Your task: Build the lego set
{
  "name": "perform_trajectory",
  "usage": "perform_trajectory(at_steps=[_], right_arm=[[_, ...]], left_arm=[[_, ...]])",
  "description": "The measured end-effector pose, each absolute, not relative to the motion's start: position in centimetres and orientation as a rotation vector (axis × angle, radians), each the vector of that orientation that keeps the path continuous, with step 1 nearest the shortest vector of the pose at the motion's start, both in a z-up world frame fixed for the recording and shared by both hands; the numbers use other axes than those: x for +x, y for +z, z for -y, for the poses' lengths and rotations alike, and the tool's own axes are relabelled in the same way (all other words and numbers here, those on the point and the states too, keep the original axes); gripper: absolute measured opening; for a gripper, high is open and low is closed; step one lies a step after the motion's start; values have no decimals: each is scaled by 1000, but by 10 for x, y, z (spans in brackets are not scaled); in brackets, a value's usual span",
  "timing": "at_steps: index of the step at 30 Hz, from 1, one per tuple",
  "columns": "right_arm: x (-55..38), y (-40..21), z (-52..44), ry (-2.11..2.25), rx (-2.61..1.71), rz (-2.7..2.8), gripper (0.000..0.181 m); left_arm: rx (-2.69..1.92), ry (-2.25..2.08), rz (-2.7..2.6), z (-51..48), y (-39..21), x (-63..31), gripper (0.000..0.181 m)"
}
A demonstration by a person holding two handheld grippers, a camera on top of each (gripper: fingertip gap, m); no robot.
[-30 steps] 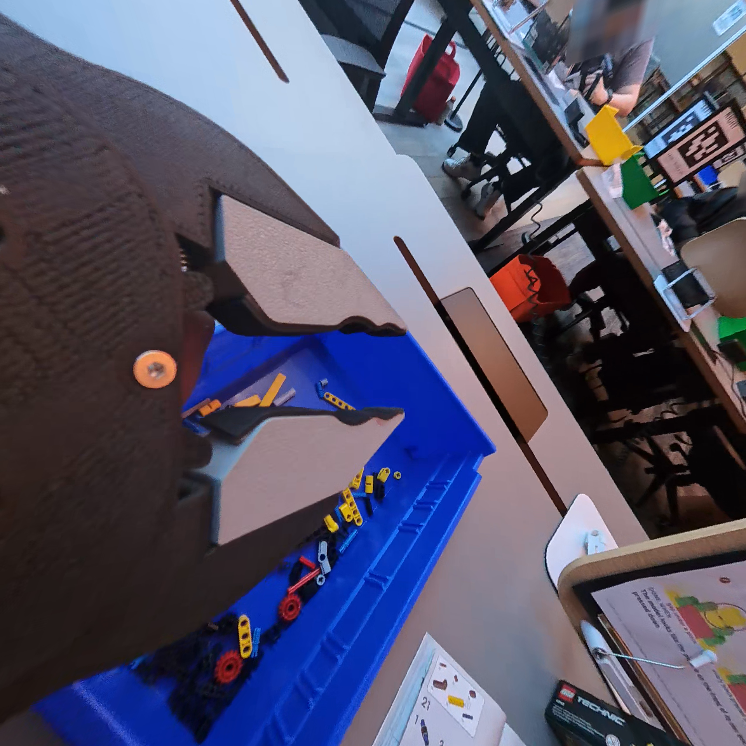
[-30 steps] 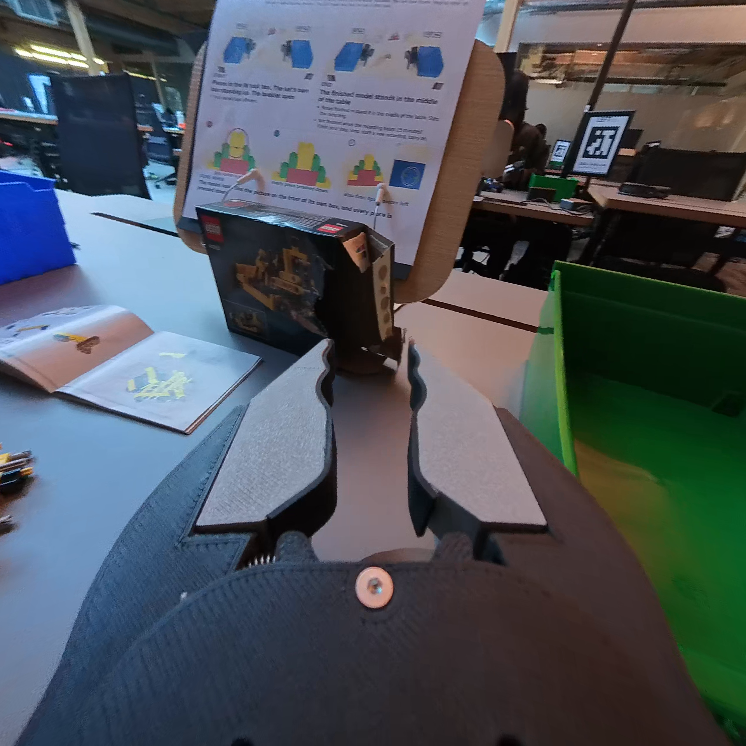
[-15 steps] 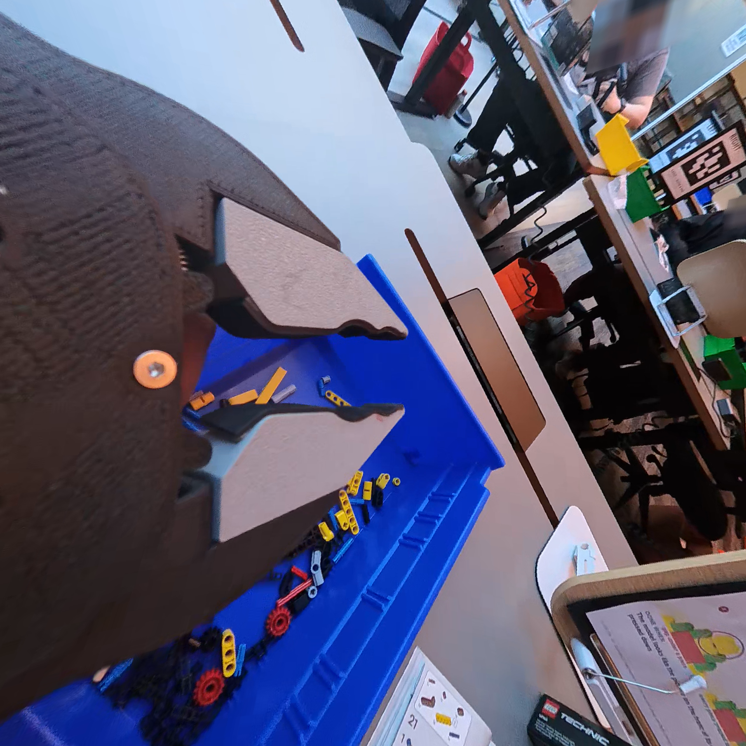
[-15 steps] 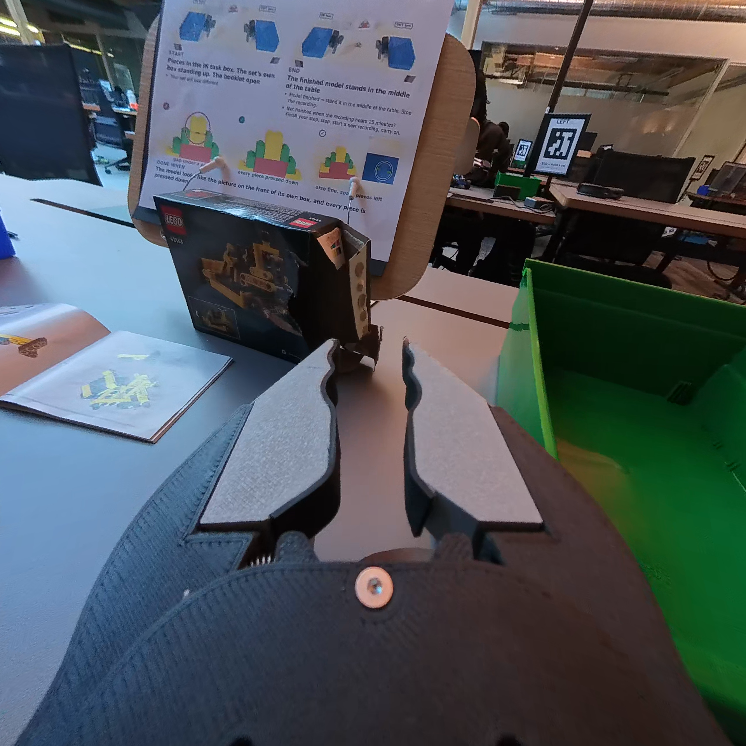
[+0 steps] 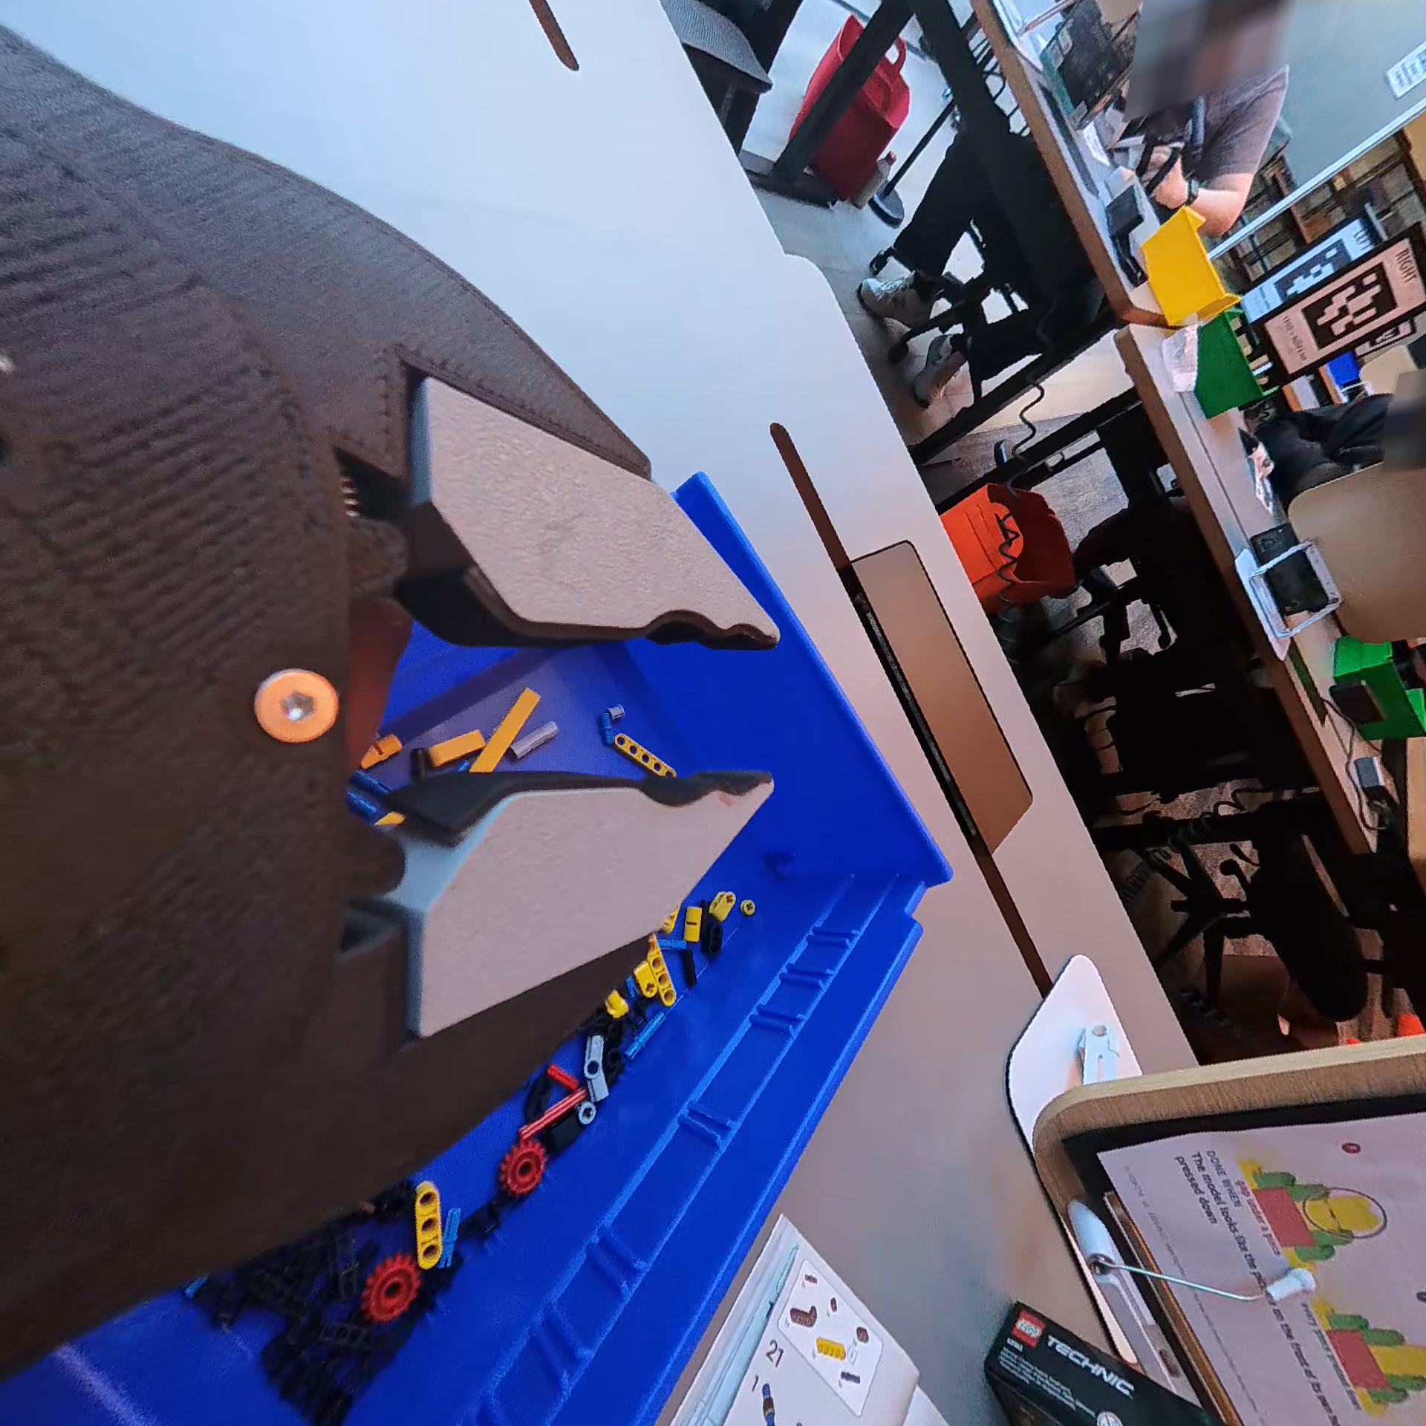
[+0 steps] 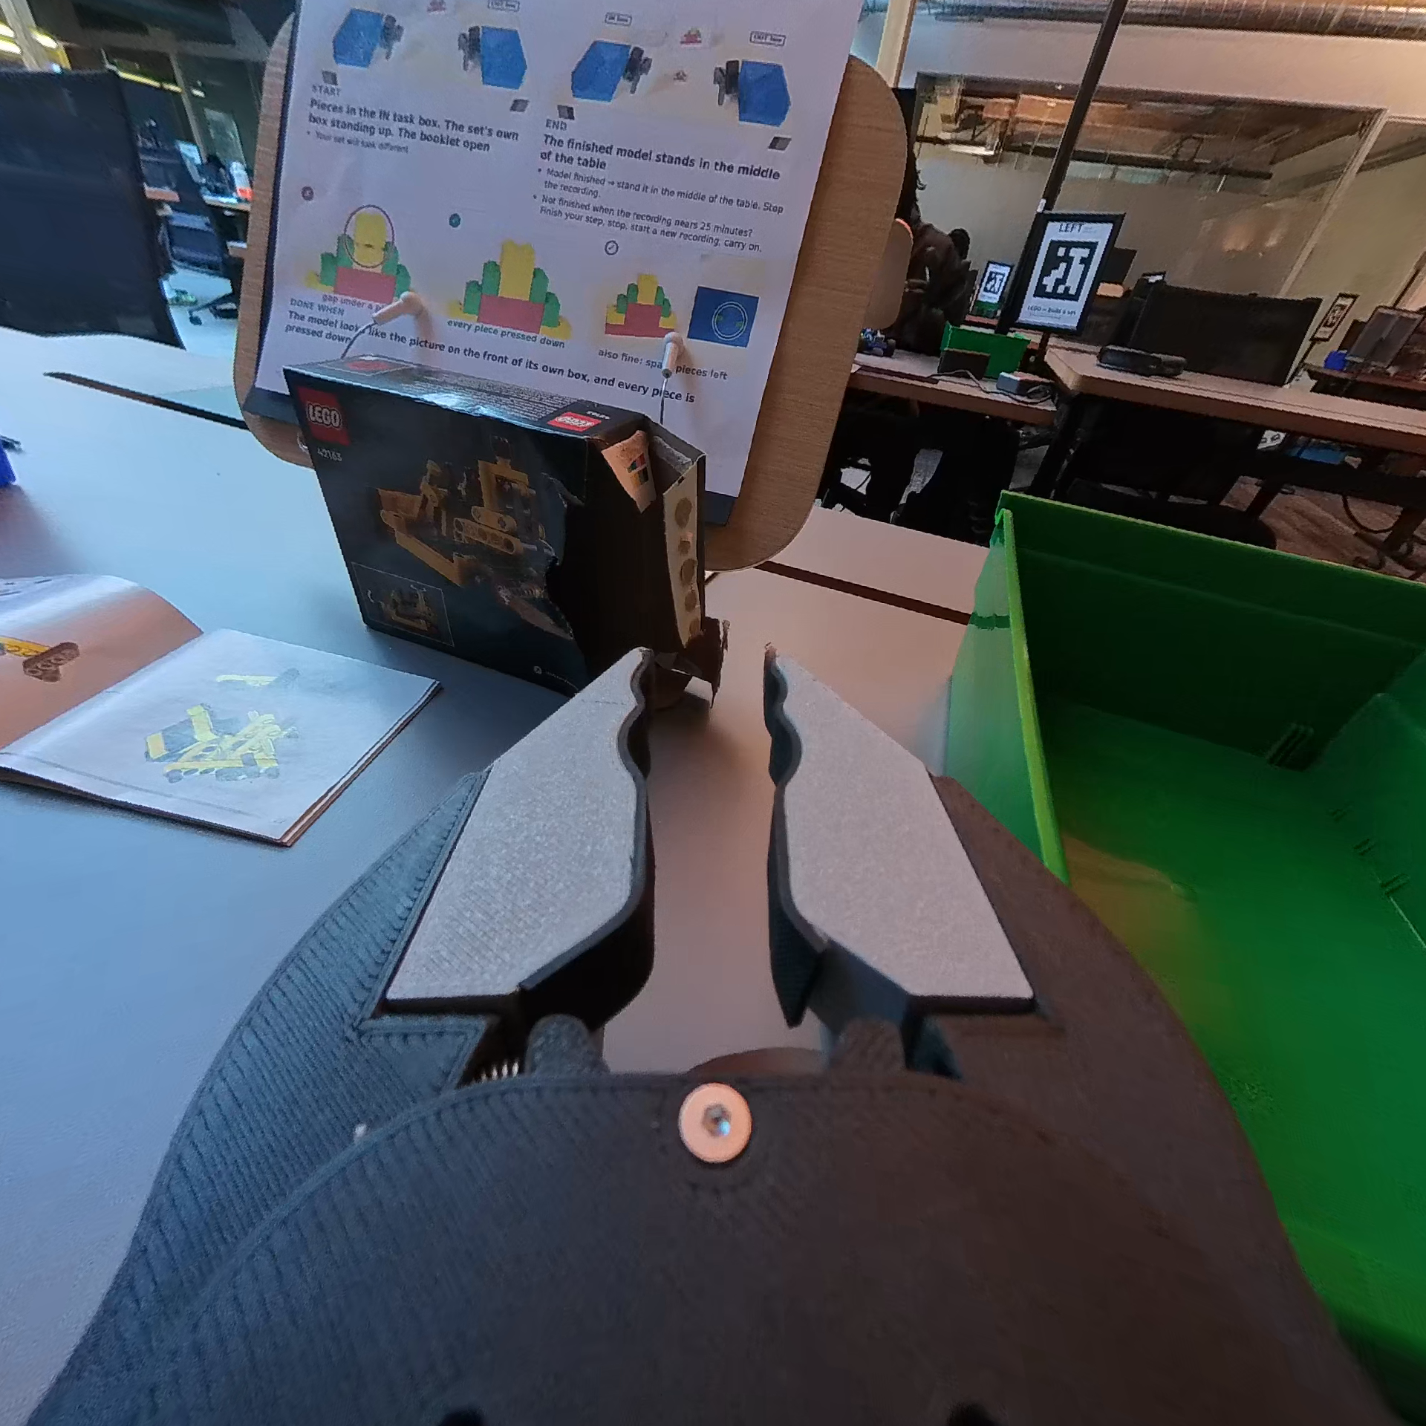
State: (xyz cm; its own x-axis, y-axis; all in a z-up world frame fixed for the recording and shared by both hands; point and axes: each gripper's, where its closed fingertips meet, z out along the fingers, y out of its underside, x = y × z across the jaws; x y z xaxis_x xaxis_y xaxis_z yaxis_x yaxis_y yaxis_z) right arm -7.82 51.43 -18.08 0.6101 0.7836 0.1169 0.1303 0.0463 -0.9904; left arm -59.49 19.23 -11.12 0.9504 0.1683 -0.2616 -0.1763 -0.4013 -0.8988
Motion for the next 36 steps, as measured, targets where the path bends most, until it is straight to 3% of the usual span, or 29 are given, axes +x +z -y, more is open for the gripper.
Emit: perform_trajectory(at_steps=[12,21,36], right_arm=[[-81,-182,-512,566,-1459,846,24],[-81,-182,-514,591,-1460,841,23],[-87,-181,-517,577,-1450,846,22]], left_arm=[[-1889,289,19,-197,-105,-588,28],[-1646,117,137,-175,-66,-610,25],[-1669,76,186,-181,-75,-613,24]])
